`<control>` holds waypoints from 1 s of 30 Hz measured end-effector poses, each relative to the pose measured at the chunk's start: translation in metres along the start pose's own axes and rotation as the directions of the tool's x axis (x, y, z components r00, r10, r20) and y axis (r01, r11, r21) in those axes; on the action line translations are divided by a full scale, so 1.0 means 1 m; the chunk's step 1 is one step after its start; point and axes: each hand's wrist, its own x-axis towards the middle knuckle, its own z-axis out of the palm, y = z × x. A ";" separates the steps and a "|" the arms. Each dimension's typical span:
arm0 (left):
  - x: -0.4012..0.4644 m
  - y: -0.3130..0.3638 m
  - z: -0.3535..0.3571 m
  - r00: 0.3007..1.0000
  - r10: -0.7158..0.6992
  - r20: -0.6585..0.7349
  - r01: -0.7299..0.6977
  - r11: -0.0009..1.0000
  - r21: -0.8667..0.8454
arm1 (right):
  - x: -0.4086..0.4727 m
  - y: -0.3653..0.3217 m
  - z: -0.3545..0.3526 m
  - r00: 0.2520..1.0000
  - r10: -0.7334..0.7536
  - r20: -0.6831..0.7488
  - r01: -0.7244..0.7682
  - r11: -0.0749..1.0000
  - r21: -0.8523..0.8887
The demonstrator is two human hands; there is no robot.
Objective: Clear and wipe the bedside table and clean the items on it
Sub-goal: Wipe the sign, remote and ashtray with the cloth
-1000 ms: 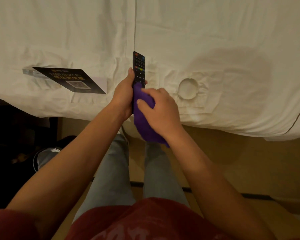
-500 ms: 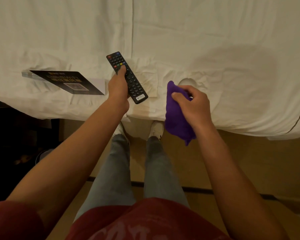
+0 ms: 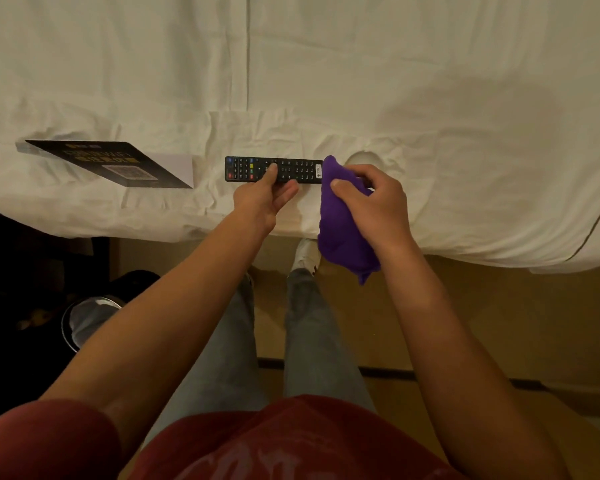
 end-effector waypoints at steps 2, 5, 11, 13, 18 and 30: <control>0.005 -0.001 0.000 1.000 0.003 -0.026 -0.002 1.000 0.003 | 0.000 0.002 0.000 1.000 -0.003 0.005 0.003 1.000 0.002; 0.014 -0.003 -0.004 0.998 0.011 -0.055 -0.008 0.999 0.048 | 0.001 0.004 -0.003 1.000 -0.009 0.011 0.009 1.000 0.008; 0.022 -0.013 -0.016 0.993 0.070 -0.095 -0.036 0.946 0.321 | 0.005 0.011 -0.012 1.000 -0.005 -0.007 0.005 0.999 0.036; 0.020 -0.013 -0.017 0.991 0.075 -0.112 -0.028 0.926 0.376 | 0.007 0.013 -0.015 1.000 -0.009 -0.019 0.010 0.999 0.044; 0.005 -0.008 -0.014 0.978 0.186 -0.098 -0.102 0.827 0.553 | 0.009 0.019 -0.026 0.996 0.017 -0.084 -0.008 0.995 0.103; -0.014 -0.050 0.058 0.751 0.441 0.491 -0.582 0.090 0.808 | 0.012 0.035 -0.073 0.970 0.082 -0.230 -0.041 0.983 0.177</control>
